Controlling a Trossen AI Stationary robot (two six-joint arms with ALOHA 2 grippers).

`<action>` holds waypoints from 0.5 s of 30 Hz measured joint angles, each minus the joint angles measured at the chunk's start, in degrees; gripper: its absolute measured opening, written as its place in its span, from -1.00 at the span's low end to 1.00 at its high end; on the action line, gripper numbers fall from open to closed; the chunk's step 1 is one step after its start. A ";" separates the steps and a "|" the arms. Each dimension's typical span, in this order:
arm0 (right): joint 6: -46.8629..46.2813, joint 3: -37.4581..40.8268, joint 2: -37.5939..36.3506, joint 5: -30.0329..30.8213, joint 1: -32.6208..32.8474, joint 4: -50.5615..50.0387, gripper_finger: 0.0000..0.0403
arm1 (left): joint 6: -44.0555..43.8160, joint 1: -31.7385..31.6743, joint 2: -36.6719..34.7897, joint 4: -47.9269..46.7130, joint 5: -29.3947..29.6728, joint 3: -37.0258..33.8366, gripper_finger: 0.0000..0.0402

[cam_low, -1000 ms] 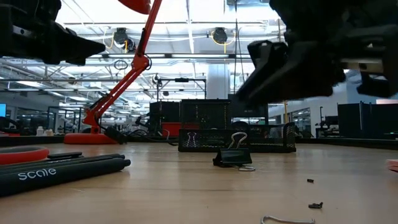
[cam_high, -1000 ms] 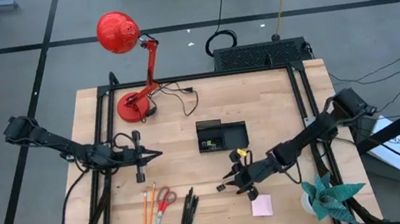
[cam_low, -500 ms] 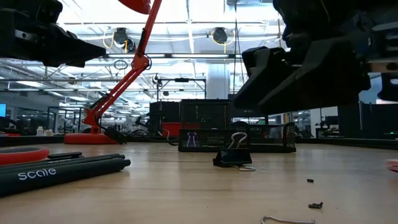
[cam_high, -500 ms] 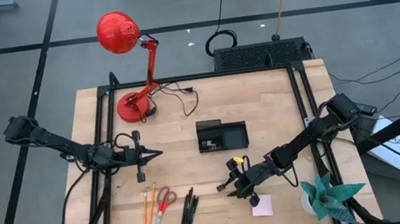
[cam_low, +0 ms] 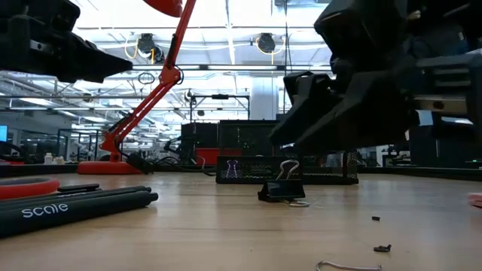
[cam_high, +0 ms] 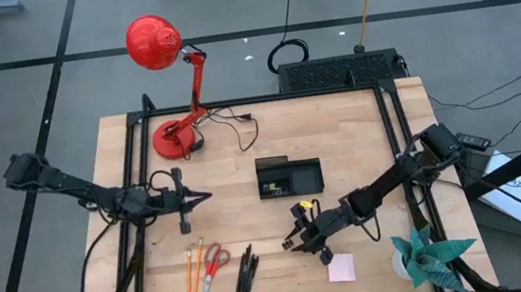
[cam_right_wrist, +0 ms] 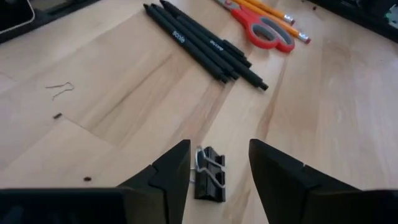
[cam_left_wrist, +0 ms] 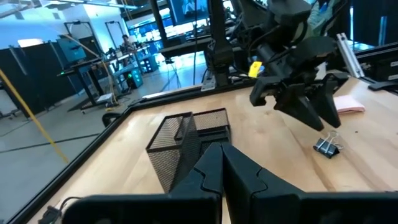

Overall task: Pick and place office supplies into organizer
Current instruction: Put the black binder clip into the black desk organizer

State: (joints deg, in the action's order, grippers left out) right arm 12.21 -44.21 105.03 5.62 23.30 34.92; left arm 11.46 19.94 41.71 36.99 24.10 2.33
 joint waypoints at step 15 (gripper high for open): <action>-1.03 0.00 5.35 -1.37 -0.39 6.99 -0.23 | -1.53 -1.24 0.00 -0.52 -0.07 0.02 -0.97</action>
State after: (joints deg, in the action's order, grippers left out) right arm 11.17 -44.21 110.37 4.25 22.90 41.91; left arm 9.93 18.70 41.71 36.47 24.03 2.35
